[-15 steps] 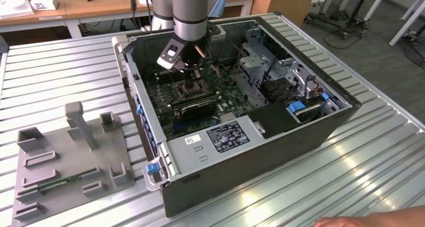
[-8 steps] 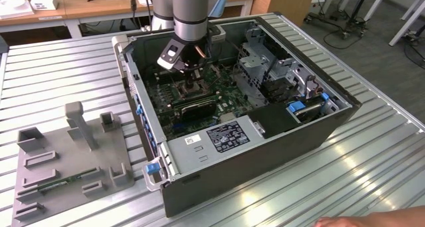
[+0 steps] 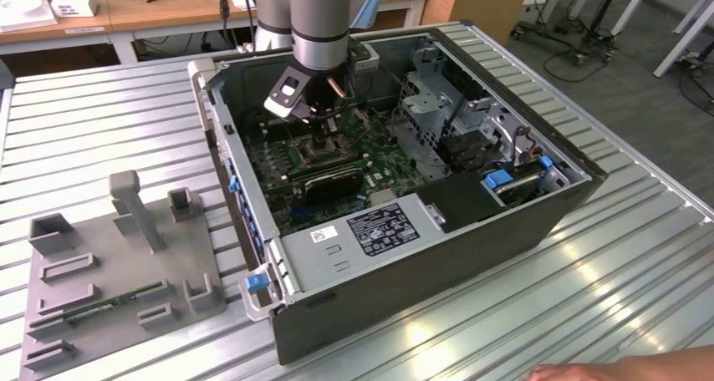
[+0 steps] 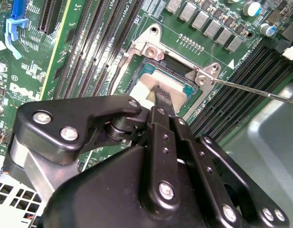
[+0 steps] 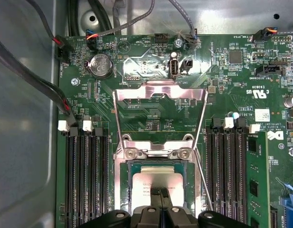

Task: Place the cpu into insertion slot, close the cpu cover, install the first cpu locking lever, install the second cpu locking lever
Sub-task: 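Place the cpu into insertion slot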

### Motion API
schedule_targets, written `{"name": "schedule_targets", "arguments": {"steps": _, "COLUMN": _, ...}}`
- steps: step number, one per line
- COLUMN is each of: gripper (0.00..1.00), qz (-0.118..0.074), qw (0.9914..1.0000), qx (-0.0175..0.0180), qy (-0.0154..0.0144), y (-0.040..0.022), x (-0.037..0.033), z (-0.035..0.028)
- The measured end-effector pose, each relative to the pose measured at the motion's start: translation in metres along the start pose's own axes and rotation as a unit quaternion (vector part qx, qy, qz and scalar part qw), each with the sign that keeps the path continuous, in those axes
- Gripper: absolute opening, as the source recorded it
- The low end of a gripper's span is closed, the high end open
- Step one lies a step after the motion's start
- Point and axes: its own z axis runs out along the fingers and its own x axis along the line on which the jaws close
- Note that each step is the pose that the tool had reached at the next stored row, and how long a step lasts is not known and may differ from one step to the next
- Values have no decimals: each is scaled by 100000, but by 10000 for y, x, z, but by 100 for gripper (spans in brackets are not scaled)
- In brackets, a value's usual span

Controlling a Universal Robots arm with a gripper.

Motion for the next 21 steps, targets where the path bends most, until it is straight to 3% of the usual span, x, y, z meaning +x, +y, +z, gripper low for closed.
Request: {"name": "schedule_targets", "arguments": {"steps": 21, "gripper": 11, "qz": -2, "qw": 100000, "qx": 0, "qy": 9, "y": 0, "x": 0, "z": 11}}
